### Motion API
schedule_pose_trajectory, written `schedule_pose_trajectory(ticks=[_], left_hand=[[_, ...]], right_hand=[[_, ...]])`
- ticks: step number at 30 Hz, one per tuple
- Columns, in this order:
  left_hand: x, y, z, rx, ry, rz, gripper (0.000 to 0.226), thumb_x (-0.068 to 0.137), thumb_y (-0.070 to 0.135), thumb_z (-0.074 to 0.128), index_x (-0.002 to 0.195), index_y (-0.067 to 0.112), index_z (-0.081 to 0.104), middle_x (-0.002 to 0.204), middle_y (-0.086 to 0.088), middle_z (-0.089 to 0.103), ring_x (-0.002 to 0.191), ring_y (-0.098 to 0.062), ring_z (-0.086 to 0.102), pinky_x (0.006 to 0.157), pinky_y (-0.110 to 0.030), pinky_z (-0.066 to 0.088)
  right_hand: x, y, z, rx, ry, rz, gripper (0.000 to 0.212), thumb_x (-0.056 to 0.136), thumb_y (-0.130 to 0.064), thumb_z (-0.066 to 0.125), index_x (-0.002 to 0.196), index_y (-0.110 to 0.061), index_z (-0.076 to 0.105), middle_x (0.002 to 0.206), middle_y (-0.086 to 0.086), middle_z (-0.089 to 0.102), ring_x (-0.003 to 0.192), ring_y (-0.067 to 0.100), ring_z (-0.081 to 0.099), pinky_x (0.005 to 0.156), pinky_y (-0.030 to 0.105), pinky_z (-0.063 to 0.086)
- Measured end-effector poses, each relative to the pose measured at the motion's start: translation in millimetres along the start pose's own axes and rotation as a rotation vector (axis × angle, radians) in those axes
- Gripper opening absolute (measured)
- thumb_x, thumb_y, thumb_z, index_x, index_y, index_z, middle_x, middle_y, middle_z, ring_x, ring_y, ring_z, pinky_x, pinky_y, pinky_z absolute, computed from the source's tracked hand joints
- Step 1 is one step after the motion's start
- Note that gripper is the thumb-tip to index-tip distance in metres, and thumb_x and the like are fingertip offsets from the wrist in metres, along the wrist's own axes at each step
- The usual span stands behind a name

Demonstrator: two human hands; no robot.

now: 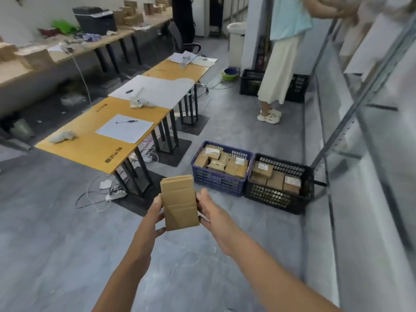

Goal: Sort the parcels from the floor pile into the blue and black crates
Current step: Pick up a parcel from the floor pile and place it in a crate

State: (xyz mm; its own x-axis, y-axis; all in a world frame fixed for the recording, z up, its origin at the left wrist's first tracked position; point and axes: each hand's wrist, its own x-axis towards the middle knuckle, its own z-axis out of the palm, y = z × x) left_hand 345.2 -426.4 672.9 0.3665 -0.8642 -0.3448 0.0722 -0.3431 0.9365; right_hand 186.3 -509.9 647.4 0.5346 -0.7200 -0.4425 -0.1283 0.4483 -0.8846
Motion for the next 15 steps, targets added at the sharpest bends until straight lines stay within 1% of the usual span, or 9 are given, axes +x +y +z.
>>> schedule_pose_trajectory(ticks=[2,3,5,6,7,10,13,15], left_hand=[[18,7,34,0.019,-0.043,-0.003,0.075,0.080,0.085,0.038,0.146,0.051,0.047,0.142,0.015,0.056,0.128,-0.006,0.054,0.098,-0.039,0.046],[26,10,49,0.025,-0.063,-0.011,0.071,0.083,0.085,0.039,0.145,0.051,0.048,0.139,0.016,0.057,0.126,-0.003,0.054,0.094,-0.035,0.047],[39,16,78,0.036,-0.121,-0.024,0.053,0.094,0.079,0.037,0.138,0.052,0.051,0.132,0.023,0.059,0.119,0.004,0.055,0.087,-0.028,0.048],[46,19,91,0.043,-0.149,-0.032,0.048,0.096,0.073,0.035,0.136,0.053,0.052,0.130,0.026,0.059,0.117,0.006,0.055,0.087,-0.027,0.048],[54,21,102,0.056,-0.176,-0.036,0.049,0.095,0.071,0.034,0.137,0.053,0.052,0.131,0.027,0.058,0.118,0.007,0.055,0.090,-0.029,0.048],[81,22,132,0.092,-0.253,-0.056,0.055,0.092,0.073,0.033,0.139,0.051,0.052,0.135,0.027,0.057,0.121,0.005,0.054,0.099,-0.036,0.047],[112,20,160,0.134,-0.322,-0.099,0.054,0.094,0.072,0.031,0.139,0.051,0.051,0.135,0.026,0.057,0.122,0.005,0.054,0.096,-0.033,0.047],[136,18,177,0.148,-0.355,-0.135,0.053,0.096,0.071,0.031,0.139,0.049,0.053,0.133,0.025,0.058,0.120,0.005,0.055,0.092,-0.030,0.049]], right_hand=[[3,-2,-35,0.036,0.046,0.010,0.050,0.104,-0.069,0.029,0.135,-0.047,0.060,0.141,-0.023,0.059,0.125,-0.010,0.051,0.114,0.025,0.036],[3,-3,-51,0.055,0.065,0.011,0.051,0.105,-0.067,0.028,0.138,-0.044,0.060,0.142,-0.021,0.059,0.128,-0.007,0.051,0.114,0.026,0.036],[5,-2,-80,0.091,0.115,0.008,0.049,0.107,-0.064,0.029,0.139,-0.042,0.060,0.139,-0.021,0.059,0.129,-0.002,0.051,0.113,0.025,0.037],[6,-1,-93,0.107,0.144,0.012,0.049,0.106,-0.064,0.031,0.138,-0.043,0.060,0.138,-0.021,0.060,0.129,-0.003,0.052,0.111,0.024,0.038],[8,0,-106,0.117,0.174,0.010,0.050,0.105,-0.066,0.031,0.138,-0.042,0.061,0.138,-0.022,0.061,0.128,-0.004,0.052,0.109,0.022,0.039],[15,3,-139,0.148,0.244,0.020,0.053,0.104,-0.069,0.030,0.141,-0.044,0.060,0.138,-0.026,0.062,0.126,-0.013,0.051,0.101,0.016,0.041],[25,6,-167,0.201,0.307,0.044,0.039,0.106,-0.063,0.030,0.126,-0.053,0.061,0.125,-0.035,0.063,0.118,-0.018,0.052,0.096,0.013,0.042],[38,8,-185,0.214,0.344,0.068,0.037,0.106,-0.064,0.031,0.122,-0.054,0.062,0.121,-0.036,0.064,0.118,-0.016,0.053,0.099,0.015,0.042]])
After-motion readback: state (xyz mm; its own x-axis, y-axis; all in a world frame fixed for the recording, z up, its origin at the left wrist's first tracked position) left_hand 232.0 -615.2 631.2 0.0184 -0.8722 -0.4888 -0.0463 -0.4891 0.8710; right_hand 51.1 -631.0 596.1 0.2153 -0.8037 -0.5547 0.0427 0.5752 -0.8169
